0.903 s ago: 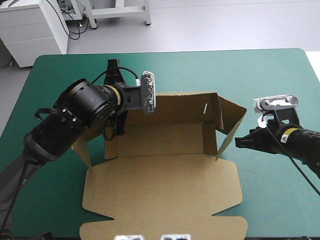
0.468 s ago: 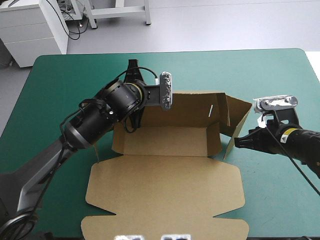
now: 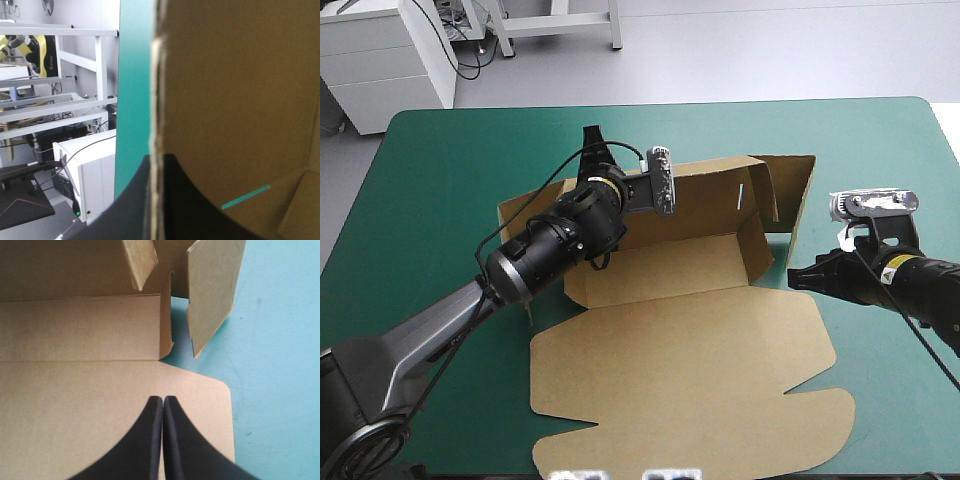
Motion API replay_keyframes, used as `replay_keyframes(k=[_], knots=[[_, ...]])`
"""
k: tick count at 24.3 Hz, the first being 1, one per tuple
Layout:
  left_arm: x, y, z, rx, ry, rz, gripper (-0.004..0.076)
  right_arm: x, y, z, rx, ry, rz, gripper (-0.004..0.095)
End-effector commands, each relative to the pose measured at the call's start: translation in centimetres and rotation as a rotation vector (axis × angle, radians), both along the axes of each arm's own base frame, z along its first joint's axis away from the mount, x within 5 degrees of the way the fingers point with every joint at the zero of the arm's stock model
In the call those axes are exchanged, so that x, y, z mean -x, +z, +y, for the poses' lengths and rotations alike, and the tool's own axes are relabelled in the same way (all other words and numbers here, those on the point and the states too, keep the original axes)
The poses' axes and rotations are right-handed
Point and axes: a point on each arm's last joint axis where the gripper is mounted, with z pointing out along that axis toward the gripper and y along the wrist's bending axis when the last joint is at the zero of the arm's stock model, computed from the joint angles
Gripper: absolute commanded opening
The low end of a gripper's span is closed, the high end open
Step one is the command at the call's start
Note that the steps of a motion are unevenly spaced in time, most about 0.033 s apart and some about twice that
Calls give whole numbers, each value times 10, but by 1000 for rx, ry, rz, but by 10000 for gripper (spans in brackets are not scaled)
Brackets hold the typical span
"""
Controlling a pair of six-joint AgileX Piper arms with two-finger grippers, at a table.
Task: Fold the box
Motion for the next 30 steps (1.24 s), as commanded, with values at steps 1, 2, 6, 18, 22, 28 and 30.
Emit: replay_keyframes(k=[1, 2, 6, 18, 22, 28, 30], knots=[[12, 19, -2, 47, -49, -135, -8, -1, 18, 2, -69, -13, -117, -4], [14, 15, -4, 42, -59, -136, -8, -1, 19, 2, -82, -12, -125, -4], [18, 3, -10, 9, -84, -162, -8, -2, 21, 4, -112, -10, -141, -4], [18, -31, -8, -41, -89, -167, -8, -30, 41, 9, -113, -38, -209, -4], [18, -37, -8, -55, -103, -175, -8, -69, 66, 12, -72, -96, -247, -4], [18, -37, -8, -54, -100, -171, -8, -139, 76, 9, -47, -122, -161, -5], [18, -37, -8, -54, -100, -171, -8, -165, 69, -2, -93, -108, -95, -5]])
